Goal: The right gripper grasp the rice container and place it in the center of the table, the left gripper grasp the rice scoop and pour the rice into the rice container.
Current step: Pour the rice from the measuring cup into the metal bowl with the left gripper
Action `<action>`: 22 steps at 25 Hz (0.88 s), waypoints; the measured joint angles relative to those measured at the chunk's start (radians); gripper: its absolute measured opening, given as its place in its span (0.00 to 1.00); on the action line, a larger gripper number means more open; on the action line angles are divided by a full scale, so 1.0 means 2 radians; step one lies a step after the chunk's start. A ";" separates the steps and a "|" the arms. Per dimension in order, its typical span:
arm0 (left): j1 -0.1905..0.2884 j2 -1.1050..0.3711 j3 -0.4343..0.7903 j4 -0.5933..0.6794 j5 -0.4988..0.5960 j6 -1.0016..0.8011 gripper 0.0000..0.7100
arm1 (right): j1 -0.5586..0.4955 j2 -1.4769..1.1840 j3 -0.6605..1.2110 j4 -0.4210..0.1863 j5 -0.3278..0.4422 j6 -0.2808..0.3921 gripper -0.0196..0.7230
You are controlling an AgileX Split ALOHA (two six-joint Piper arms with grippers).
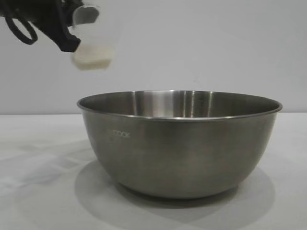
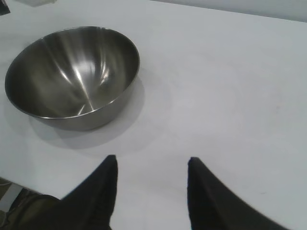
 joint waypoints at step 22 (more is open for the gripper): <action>-0.086 0.063 -0.045 0.116 0.028 0.317 0.00 | 0.000 0.000 0.000 0.000 0.000 0.000 0.41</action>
